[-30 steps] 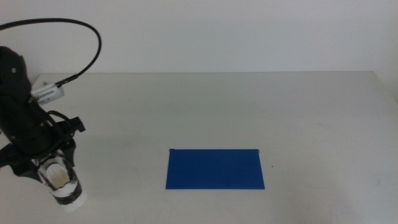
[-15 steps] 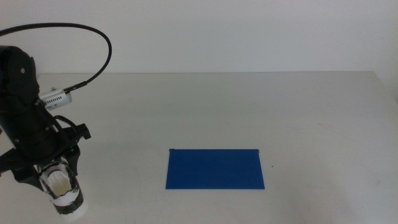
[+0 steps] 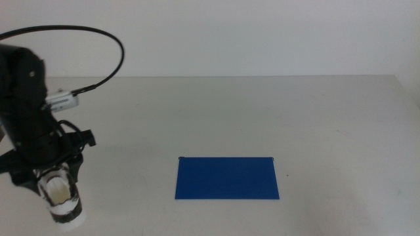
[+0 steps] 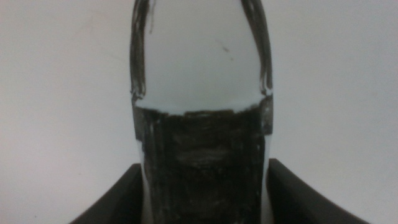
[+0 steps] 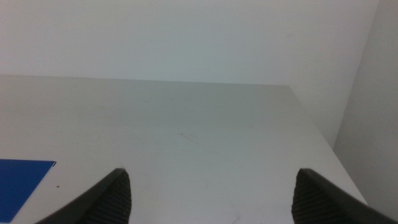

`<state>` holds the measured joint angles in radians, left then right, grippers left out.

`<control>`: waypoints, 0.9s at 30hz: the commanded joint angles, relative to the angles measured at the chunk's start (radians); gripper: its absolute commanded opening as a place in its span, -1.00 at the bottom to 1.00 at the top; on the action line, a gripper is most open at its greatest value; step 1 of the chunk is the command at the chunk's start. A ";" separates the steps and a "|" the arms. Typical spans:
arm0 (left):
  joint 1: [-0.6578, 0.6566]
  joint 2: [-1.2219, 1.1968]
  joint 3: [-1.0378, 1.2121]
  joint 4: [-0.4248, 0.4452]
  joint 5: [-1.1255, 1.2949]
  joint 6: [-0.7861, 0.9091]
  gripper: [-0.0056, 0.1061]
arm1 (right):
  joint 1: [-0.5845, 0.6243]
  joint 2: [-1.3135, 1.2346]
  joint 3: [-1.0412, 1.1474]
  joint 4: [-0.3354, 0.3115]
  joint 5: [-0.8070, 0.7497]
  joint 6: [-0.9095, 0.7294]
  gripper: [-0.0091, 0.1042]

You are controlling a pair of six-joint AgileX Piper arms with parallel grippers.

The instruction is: Use one arm to grab the shoe from the table and place it on the mat.

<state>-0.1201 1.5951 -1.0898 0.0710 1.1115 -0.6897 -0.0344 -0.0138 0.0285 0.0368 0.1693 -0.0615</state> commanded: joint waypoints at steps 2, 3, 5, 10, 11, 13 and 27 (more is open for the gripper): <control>-0.063 -0.025 -0.075 0.065 0.031 -0.077 -0.72 | -0.004 -0.021 -0.010 -0.008 -0.079 -0.013 0.33; -0.082 -0.015 -0.092 0.067 0.033 -0.110 -0.72 | -0.004 -0.021 -0.010 -0.008 -0.079 -0.013 0.33; -0.113 0.005 -0.121 0.058 0.035 -0.159 -0.72 | -0.004 -0.021 -0.010 -0.008 -0.079 -0.013 0.33; -0.218 0.087 -0.224 0.024 0.055 -0.177 -0.72 | -0.004 -0.021 -0.010 -0.008 -0.079 -0.013 0.33; -0.237 0.108 -0.246 0.023 0.063 -0.183 -0.72 | -0.004 -0.021 -0.010 -0.008 -0.079 -0.013 0.33; -0.283 0.150 -0.299 0.019 0.077 -0.204 -0.72 | -0.004 -0.021 -0.010 -0.008 -0.079 -0.013 0.33; -0.522 0.404 -0.657 -0.071 0.081 -0.337 -0.72 | -0.004 -0.021 -0.010 -0.008 -0.079 -0.013 0.33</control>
<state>-0.6268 2.0428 -1.6904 0.0000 1.1851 -1.0022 -0.0344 -0.0138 0.0285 0.0368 0.1693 -0.0615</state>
